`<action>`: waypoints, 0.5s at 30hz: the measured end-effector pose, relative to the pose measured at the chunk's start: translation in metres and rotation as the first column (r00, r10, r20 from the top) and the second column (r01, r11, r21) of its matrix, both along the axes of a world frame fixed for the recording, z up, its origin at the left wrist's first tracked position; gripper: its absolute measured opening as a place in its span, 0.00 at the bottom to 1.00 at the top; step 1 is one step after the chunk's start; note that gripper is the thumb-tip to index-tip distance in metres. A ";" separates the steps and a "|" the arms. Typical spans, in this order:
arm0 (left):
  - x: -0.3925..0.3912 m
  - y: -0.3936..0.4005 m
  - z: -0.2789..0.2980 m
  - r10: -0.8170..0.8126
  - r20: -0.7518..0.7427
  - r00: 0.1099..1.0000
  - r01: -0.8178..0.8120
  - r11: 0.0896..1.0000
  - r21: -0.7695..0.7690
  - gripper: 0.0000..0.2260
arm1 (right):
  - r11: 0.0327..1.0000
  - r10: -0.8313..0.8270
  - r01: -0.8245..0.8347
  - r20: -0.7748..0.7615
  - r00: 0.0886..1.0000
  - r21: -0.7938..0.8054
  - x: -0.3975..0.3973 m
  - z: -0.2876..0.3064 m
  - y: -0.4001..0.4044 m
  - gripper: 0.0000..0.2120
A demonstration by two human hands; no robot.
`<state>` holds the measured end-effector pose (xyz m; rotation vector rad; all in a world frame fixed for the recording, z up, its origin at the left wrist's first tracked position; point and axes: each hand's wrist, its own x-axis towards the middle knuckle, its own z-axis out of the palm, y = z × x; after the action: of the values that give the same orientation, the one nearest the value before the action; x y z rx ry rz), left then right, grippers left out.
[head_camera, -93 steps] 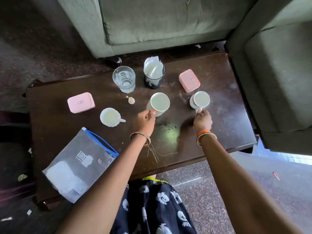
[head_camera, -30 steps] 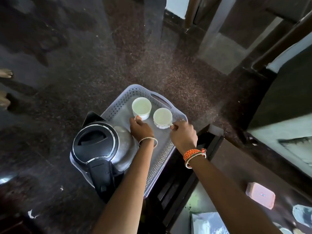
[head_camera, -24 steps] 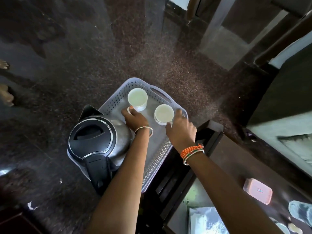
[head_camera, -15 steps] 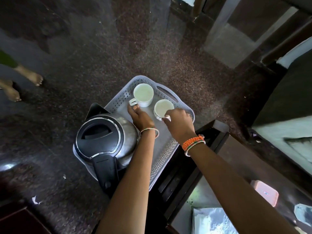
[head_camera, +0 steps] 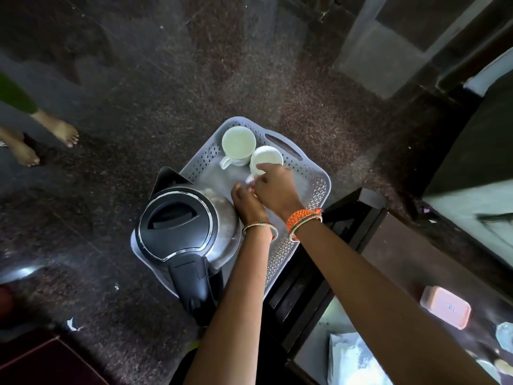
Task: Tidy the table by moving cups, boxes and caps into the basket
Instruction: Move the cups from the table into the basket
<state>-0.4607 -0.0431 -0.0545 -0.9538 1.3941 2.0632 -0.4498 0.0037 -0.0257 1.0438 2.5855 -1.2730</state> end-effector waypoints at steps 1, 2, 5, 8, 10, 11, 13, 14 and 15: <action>0.001 0.000 -0.001 0.004 0.031 1.000 -0.005 1.000 0.029 0.14 | 0.993 0.079 -0.081 0.027 0.997 0.086 0.004 0.000 0.003 0.19; 0.002 0.000 0.000 0.006 0.070 0.998 -0.010 0.998 0.055 0.16 | 0.959 0.153 -0.167 0.080 0.985 0.227 0.007 0.001 0.007 0.20; 0.003 0.000 0.003 0.012 0.110 0.994 -0.021 0.997 0.076 0.19 | 0.807 0.229 -0.313 0.223 0.948 0.501 0.013 0.001 0.025 0.16; 0.001 0.003 0.008 0.009 0.086 0.996 -0.015 0.997 0.074 0.19 | 0.783 0.221 -0.349 0.293 0.930 0.516 0.013 -0.002 0.033 0.13; 0.000 0.002 0.010 -0.023 0.090 0.996 0.016 0.997 0.076 0.20 | 0.752 0.248 -0.376 0.296 0.922 0.541 0.015 -0.005 0.031 0.13; 0.001 0.001 0.011 -0.043 0.092 0.995 0.037 0.997 0.074 0.20 | 0.753 0.251 -0.367 0.276 0.928 0.547 0.018 -0.005 0.028 0.14; 0.007 -0.002 0.017 -0.102 0.075 0.992 0.101 0.995 0.017 0.18 | 0.793 0.222 -0.286 0.181 0.958 0.538 0.029 0.000 0.023 0.17; 0.012 -0.004 0.020 -0.146 0.057 0.988 0.149 0.988 -0.043 0.16 | 0.820 0.183 -0.210 0.104 0.978 0.532 0.039 0.004 0.021 0.18; 0.018 -0.006 0.024 -0.196 0.036 0.980 0.199 0.975 -0.100 0.13 | 0.844 0.132 -0.115 0.005 0.991 0.524 0.050 0.010 0.020 0.19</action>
<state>-0.4429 -0.0491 -0.0301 -0.8422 1.5291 1.8423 -0.3996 0.0239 -0.0157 0.8924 3.0501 -0.5551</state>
